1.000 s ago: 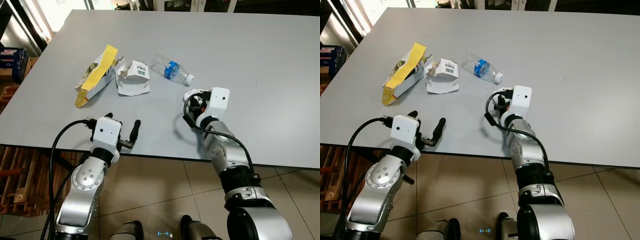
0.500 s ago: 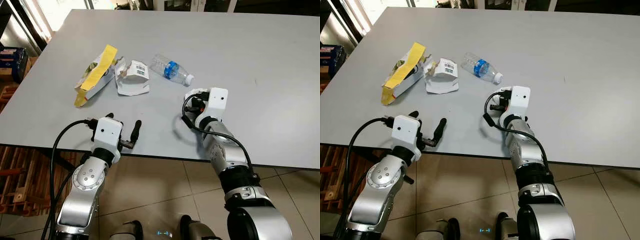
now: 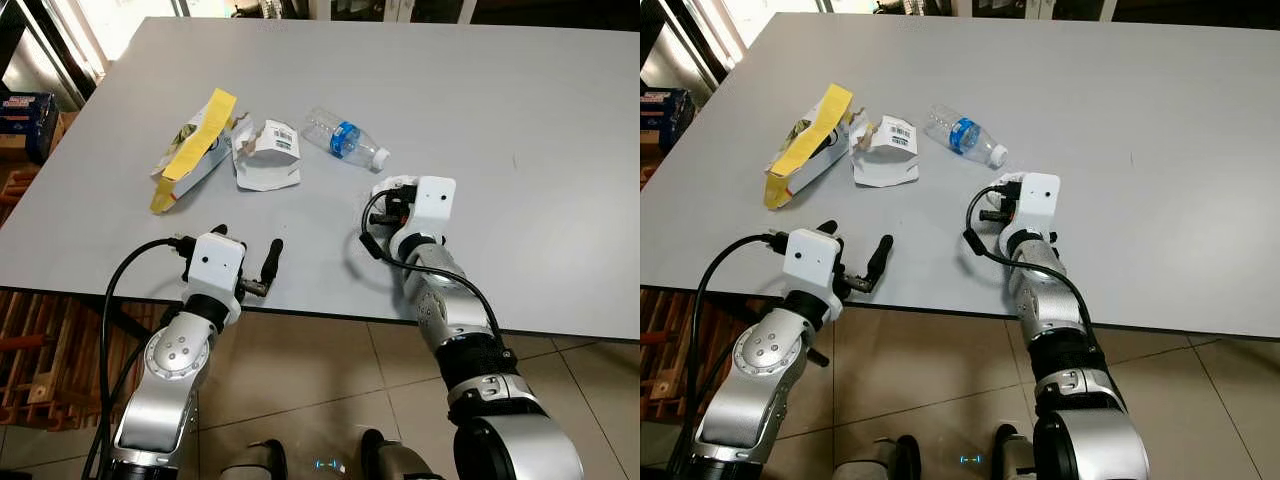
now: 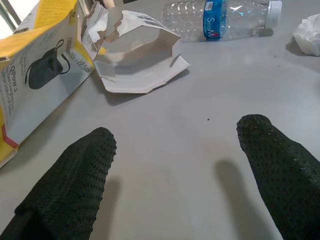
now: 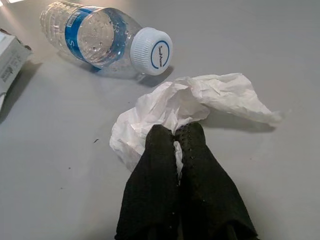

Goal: Picking trash to rubbish bin

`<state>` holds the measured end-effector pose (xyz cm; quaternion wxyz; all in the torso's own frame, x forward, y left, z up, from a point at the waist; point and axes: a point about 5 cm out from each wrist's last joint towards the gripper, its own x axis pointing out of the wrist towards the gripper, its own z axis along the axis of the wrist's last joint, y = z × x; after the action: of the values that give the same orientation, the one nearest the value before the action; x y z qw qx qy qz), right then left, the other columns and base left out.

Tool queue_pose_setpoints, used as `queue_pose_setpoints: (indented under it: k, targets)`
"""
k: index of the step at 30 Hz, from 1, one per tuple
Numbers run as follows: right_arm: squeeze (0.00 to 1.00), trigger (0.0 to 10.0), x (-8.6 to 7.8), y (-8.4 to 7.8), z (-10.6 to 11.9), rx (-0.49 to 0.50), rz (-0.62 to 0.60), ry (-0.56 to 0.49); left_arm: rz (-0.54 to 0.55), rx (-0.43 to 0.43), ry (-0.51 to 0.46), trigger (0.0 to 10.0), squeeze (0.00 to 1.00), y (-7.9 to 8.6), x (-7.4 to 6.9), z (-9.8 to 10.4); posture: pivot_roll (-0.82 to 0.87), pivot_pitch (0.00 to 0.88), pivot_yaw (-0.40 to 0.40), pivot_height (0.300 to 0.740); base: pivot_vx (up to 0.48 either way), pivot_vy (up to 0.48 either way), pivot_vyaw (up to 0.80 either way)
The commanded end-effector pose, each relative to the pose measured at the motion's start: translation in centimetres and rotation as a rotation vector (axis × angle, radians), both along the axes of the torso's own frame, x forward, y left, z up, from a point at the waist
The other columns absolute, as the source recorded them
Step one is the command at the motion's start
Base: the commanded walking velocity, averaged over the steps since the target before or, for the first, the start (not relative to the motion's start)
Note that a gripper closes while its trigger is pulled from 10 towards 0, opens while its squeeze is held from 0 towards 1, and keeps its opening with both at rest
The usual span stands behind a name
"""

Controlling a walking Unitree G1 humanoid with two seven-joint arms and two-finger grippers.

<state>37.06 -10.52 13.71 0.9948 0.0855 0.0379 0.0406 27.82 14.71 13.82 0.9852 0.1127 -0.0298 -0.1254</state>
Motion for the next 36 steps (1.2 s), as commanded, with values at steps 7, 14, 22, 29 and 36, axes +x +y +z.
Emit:
queue_pose_setpoints:
  k: [7, 14, 22, 29, 36]
  targets:
    - [0.00, 0.0, -0.7, -1.0, 0.2, -0.069, -0.084, -0.056, 0.013, 0.008, -0.011, 10.0, 0.00, 0.1, 0.2, 0.1, 0.16, 0.201, 0.048, 0.740, 0.000, 0.000, 0.00]
    - [0.00, 0.0, -1.3, -1.7, 1.7, -0.110, -0.119, -0.159, 0.023, 0.001, -0.024, 10.0, 0.00, 0.1, 0.5, 0.2, 0.15, 0.186, 0.043, 0.740, 0.000, 0.000, 0.00]
    - [0.00, 0.0, -3.6, -2.4, 3.2, -0.154, -0.146, -0.236, 0.045, -0.025, -0.043, 10.0, 0.00, 0.3, 0.7, 0.2, 0.11, 0.147, 0.033, 0.740, 0.000, 0.000, 0.00]
    - [0.00, 0.0, -5.6, -3.0, 3.2, -0.192, -0.130, -0.240, 0.047, -0.051, -0.058, 10.0, 0.00, -0.3, 1.4, 0.4, 0.09, 0.131, 0.019, 0.740, 0.000, 0.000, 0.00]
    - [0.00, 0.0, -7.9, -3.5, 2.7, -0.205, -0.128, -0.209, 0.076, -0.063, -0.065, 10.0, 0.00, -0.5, 1.6, 0.2, 0.06, 0.118, 0.003, 0.740, 0.000, 0.000, 0.00]
